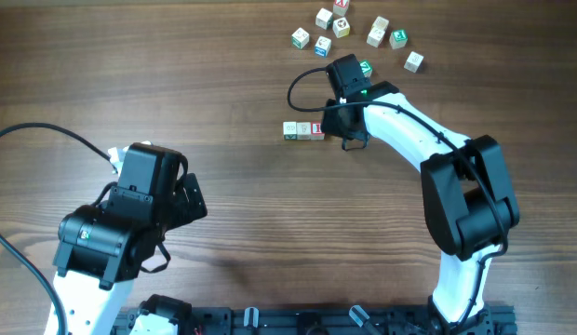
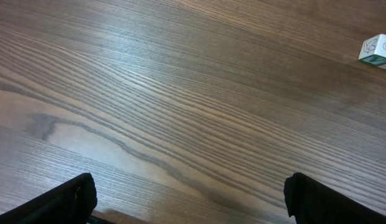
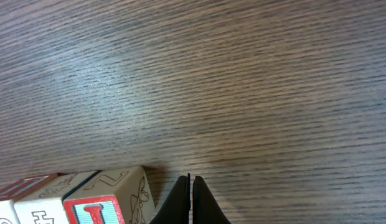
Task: Form a horizontal line
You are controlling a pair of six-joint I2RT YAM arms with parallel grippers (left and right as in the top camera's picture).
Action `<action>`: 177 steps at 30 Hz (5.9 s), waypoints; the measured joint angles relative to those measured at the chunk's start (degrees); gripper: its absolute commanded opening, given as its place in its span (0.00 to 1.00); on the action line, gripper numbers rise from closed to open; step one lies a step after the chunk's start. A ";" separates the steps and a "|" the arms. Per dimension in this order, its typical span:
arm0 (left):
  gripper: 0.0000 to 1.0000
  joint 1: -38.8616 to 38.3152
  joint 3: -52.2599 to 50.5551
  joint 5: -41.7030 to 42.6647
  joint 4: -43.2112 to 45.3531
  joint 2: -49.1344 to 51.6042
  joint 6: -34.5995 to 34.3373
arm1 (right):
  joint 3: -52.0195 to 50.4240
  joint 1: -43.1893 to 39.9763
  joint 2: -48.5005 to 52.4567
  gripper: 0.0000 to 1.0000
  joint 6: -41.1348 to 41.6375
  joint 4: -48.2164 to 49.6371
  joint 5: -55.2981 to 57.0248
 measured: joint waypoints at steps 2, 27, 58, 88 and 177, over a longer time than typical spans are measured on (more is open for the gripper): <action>1.00 0.00 0.00 0.00 0.00 0.00 0.00 | 0.00 0.00 -0.20 0.04 0.17 -1.36 0.37; 1.00 0.00 0.00 0.00 -0.02 0.00 0.00 | 2.78 -0.04 -68.30 1.00 -7.37 -9.90 14.71; 1.00 0.00 0.00 0.00 -0.02 0.00 0.00 | -61.51 -22.23 -115.73 1.00 -6.86 35.63 8.85; 1.00 0.00 0.02 0.00 -0.02 0.00 0.00 | -80.56 -25.18 -116.98 1.00 4.02 36.11 10.91; 1.00 13.46 -63.93 6.51 73.81 -55.04 12.33 | -80.56 -25.20 -117.04 1.00 -19.56 35.78 7.43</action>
